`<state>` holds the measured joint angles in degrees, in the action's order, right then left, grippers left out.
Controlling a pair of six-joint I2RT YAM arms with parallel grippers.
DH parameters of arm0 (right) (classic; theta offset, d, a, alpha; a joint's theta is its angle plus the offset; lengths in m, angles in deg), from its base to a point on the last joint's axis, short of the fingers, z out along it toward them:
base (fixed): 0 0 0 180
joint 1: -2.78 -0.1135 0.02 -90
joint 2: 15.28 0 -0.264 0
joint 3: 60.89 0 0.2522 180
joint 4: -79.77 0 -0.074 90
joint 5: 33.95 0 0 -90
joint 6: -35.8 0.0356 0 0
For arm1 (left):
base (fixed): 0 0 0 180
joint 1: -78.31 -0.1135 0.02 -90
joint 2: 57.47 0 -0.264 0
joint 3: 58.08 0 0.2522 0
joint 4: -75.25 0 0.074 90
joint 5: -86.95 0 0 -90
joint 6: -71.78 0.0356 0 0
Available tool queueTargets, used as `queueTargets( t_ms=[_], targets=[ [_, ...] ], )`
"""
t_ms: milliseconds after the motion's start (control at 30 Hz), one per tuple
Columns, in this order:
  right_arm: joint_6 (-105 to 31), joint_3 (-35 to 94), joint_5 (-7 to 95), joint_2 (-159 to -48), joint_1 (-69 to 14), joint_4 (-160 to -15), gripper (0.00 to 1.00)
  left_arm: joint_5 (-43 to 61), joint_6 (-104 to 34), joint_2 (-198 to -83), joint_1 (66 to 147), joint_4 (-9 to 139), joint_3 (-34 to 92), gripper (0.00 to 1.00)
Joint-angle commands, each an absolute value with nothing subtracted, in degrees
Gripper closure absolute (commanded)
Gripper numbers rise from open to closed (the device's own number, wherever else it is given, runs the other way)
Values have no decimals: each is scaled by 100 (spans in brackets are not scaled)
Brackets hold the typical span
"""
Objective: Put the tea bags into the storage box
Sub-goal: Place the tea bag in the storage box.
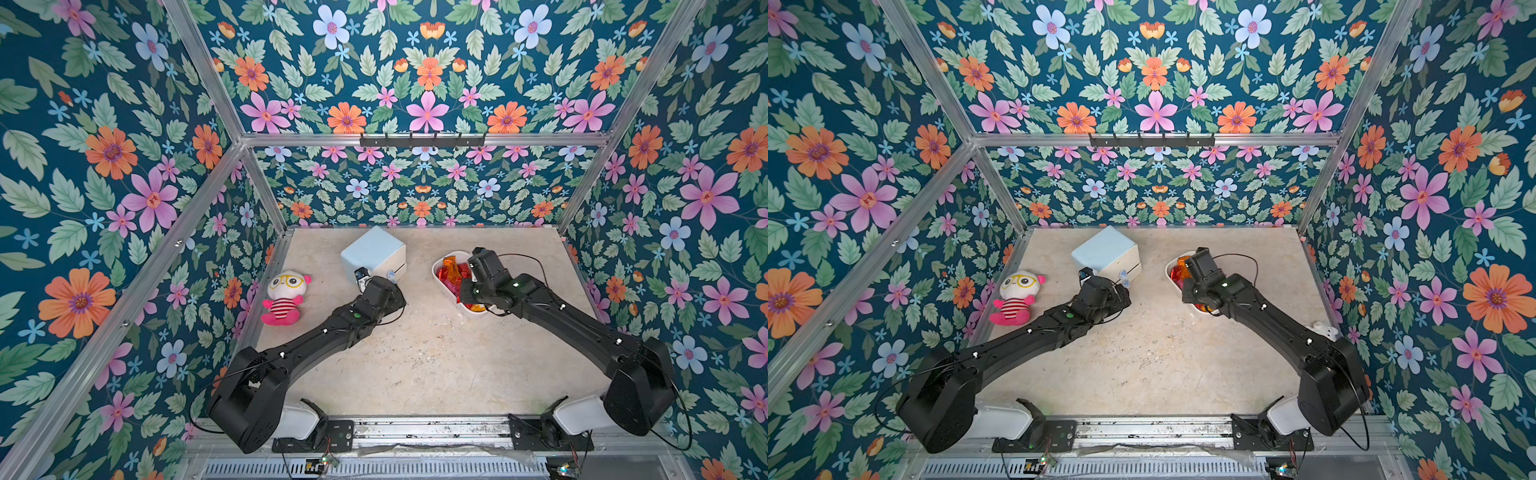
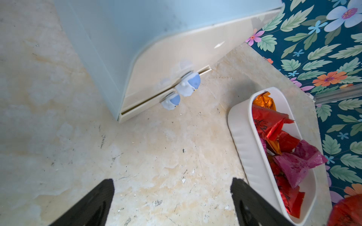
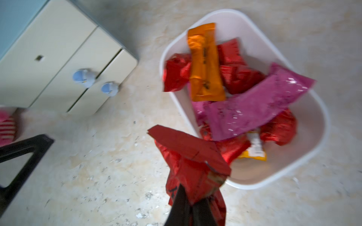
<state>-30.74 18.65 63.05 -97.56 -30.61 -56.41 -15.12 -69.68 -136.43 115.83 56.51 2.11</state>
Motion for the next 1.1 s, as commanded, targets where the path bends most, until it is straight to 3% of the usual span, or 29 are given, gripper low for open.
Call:
queueTargets(
  t_ms=[0, 167, 767, 833, 1067],
  targets=[
    [-2917, 1570, 6274, -9542, -2549, -5639, 100, -1623, -6849, -13665, 11563, 5560, 259, 1],
    [-2930, 1047, 5698, -9533, -1826, -6325, 100, -1608, -6849, -13633, 11556, 5541, 260, 1],
    [-3063, 1291, 5608, -10922, -1622, -6684, 100, -2063, -6854, -13212, 11543, 5382, -59, 1],
    [-3035, 1179, 5563, -10859, -1629, -6755, 96, -2247, -6715, -13107, 11519, 5349, -77, 1],
    [-3065, 1186, 5847, -10059, -1629, -6915, 66, -2995, -5888, -12656, 11236, 5502, -203, 1]
  ],
)
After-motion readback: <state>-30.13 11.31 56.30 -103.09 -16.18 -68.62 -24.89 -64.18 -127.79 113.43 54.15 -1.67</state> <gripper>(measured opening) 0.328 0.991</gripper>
